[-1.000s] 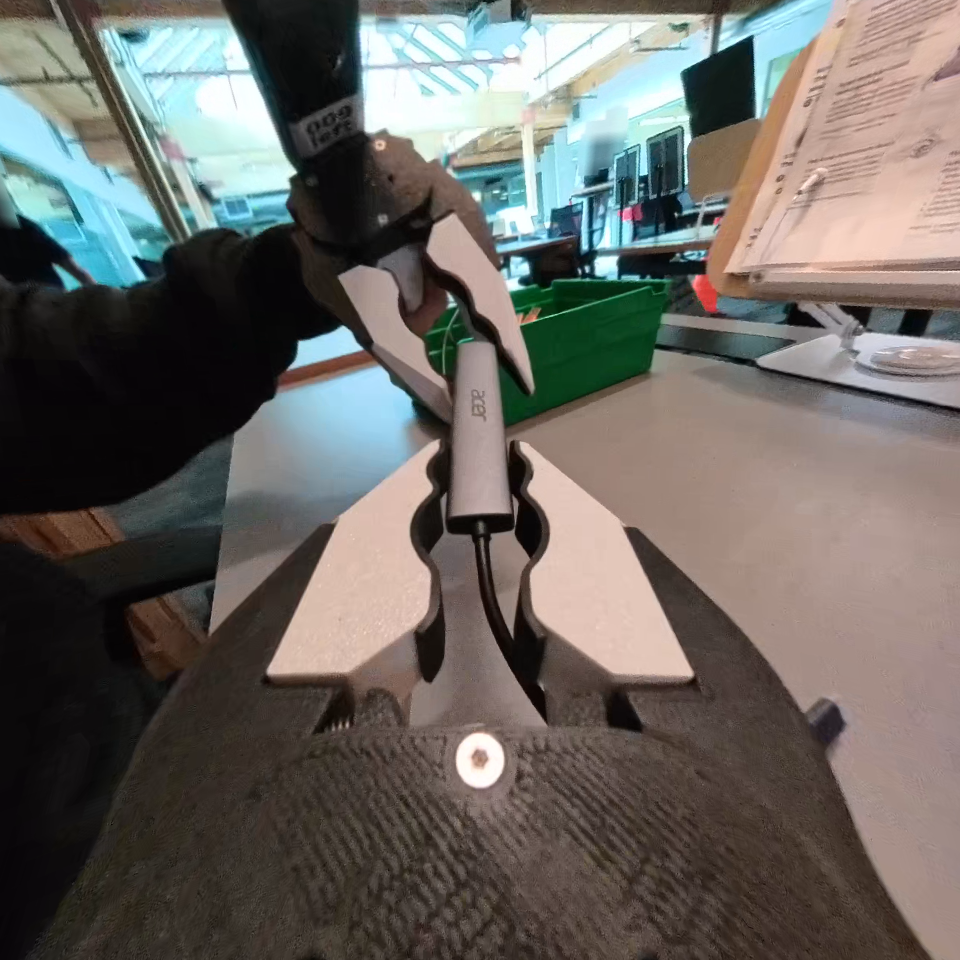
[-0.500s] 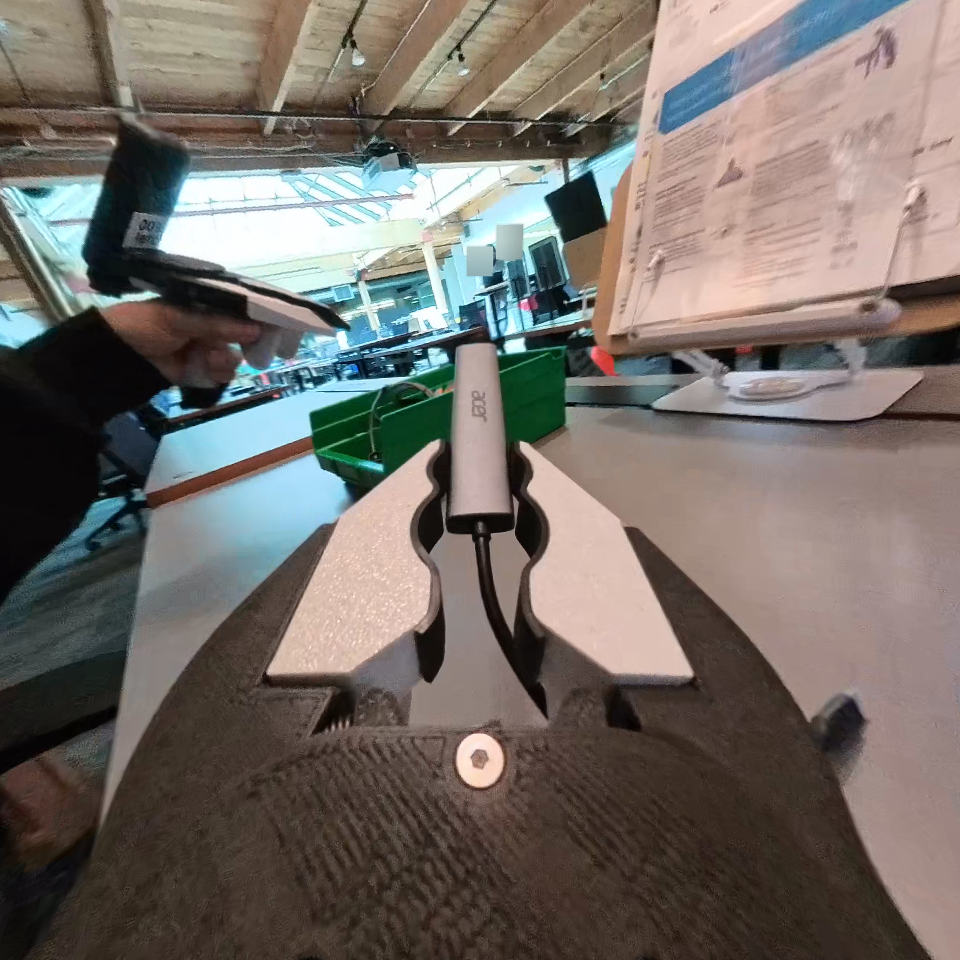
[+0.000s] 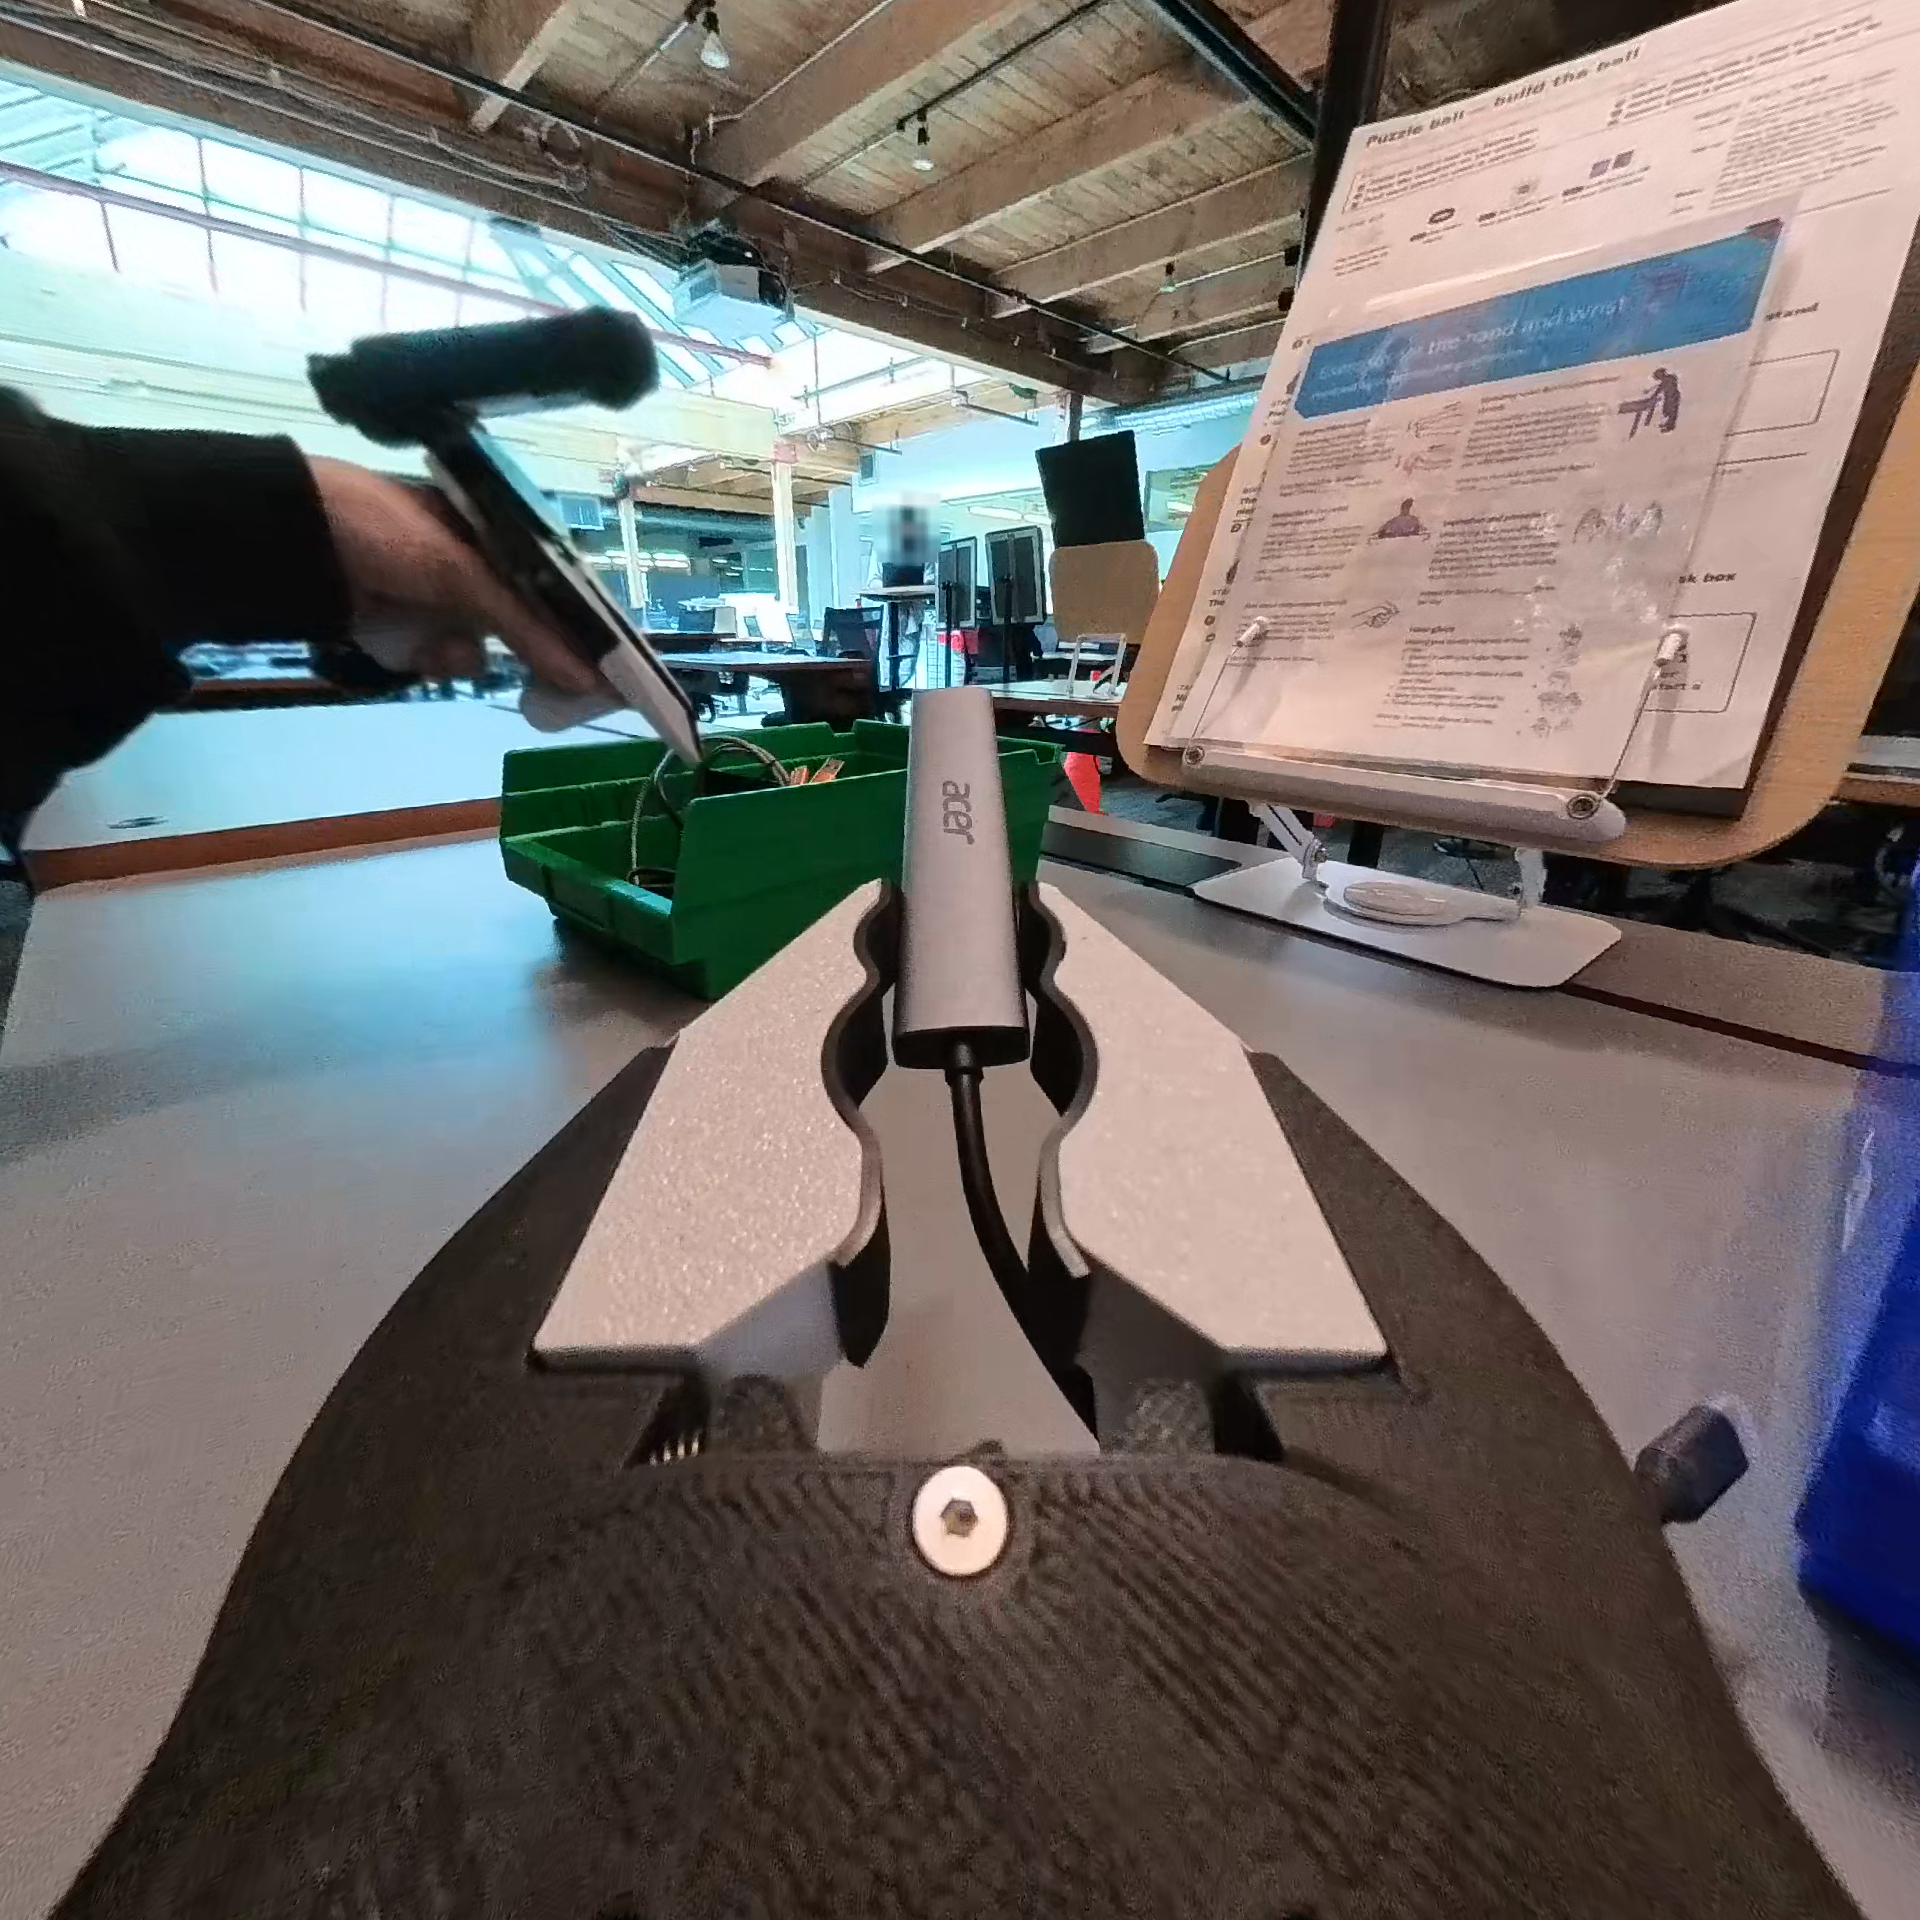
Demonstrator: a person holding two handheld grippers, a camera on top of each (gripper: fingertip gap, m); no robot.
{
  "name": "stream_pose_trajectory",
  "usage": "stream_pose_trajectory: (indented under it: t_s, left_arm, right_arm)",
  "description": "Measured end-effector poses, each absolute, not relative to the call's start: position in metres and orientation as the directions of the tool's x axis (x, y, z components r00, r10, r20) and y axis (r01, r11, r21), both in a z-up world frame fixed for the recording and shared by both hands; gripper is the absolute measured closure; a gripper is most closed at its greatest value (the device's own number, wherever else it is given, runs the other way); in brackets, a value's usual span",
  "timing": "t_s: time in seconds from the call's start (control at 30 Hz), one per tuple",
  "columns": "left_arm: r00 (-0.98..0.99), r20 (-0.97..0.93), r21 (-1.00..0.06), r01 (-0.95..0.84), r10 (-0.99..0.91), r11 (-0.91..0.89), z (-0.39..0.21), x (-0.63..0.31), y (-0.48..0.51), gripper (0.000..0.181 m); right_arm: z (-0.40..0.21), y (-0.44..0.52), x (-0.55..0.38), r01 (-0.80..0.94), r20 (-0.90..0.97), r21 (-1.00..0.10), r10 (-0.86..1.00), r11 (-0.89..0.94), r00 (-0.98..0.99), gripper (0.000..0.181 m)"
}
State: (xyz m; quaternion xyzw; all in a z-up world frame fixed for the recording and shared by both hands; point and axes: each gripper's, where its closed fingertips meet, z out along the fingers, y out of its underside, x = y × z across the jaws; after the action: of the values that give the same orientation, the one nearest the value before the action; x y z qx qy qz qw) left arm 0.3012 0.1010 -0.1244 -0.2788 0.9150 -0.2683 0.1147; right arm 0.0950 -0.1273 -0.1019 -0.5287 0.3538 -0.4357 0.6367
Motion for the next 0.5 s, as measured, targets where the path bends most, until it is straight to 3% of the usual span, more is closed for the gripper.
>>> stream_pose_trajectory:
  t_s: [0.07, 0.17, 0.23, 0.37, 0.43, 0.5]
  left_arm:
    - [-0.748, 0.058, -0.561, -0.572, -0.661, 0.598, -0.137, 0.31, 0.088, 0.145]
    - [-0.619, 0.093, -0.581, -0.669, -0.78, 0.462, -0.151, 0.338, 0.088, 0.126]
    - [-0.551, 0.144, -0.585, -0.717, -0.822, 0.378, -0.157, 0.35, 0.087, 0.126]
    - [-0.495, 0.175, -0.556, -0.763, -0.851, 0.329, -0.173, 0.362, 0.087, 0.139]
    - [-0.513, 0.186, -0.534, -0.769, -0.838, 0.353, -0.184, 0.36, 0.084, 0.156]
    - [-0.532, 0.18, -0.577, -0.739, -0.828, 0.349, -0.183, 0.362, 0.081, 0.165]
  right_arm:
    - [-0.101, -0.126, 0.094, 0.19, 0.024, -0.98, -0.929, 0.05, 0.37, 0.16]
    - [-0.101, -0.125, 0.093, 0.198, 0.033, -0.979, -0.928, 0.045, 0.372, 0.16]
    - [-0.101, -0.123, 0.092, 0.2, 0.039, -0.979, -0.925, 0.04, 0.378, 0.16]
    - [-0.101, -0.122, 0.092, 0.199, 0.046, -0.979, -0.925, 0.032, 0.378, 0.16]
    - [-0.101, -0.124, 0.092, 0.202, 0.04, -0.979, -0.926, 0.04, 0.376, 0.16]
    - [-0.099, -0.125, 0.091, 0.211, 0.034, -0.976, -0.927, 0.049, 0.373, 0.16]
